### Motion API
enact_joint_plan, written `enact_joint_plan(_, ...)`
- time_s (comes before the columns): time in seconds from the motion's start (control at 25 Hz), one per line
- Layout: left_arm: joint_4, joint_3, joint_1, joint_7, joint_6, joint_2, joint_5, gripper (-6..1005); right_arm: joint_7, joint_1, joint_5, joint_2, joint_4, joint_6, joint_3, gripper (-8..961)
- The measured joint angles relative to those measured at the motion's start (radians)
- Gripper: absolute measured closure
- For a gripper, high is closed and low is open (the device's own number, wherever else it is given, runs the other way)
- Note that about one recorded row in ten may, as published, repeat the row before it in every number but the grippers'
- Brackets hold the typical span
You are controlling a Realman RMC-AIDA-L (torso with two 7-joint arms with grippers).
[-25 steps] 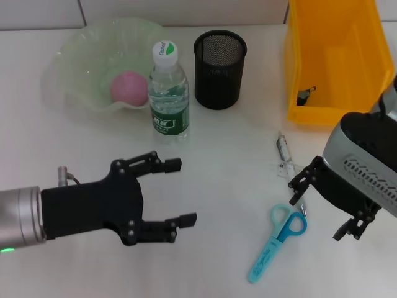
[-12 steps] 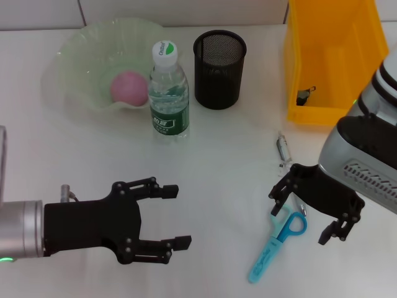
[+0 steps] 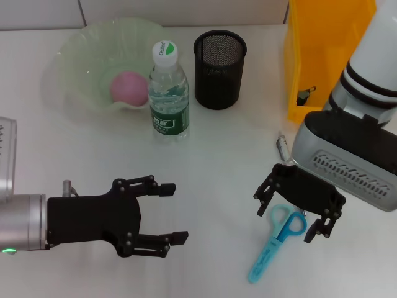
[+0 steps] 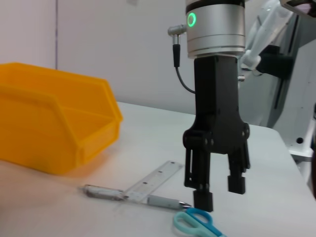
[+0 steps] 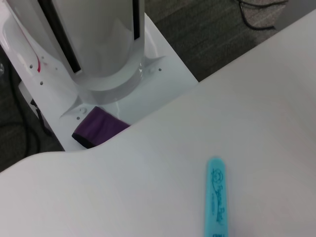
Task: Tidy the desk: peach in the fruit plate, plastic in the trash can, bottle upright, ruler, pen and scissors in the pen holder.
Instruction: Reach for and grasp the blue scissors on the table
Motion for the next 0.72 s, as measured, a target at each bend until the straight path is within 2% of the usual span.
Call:
enact_joint_plan(0.16, -0.032, -0.020, 0.002, 0.052, -0.002, -0.005, -0.001, 139, 0.012, 0.036, 0.002, 0.003, 0.059, 0.028, -0.015, 152)
enact_joint_plan(0.72, -0.038, -0.023, -0.004, 0.053, -0.010, -0.008, -0.005, 140, 0.109, 0.061, 0.026, 0.003, 0.089, 0.055, -0.110, 157)
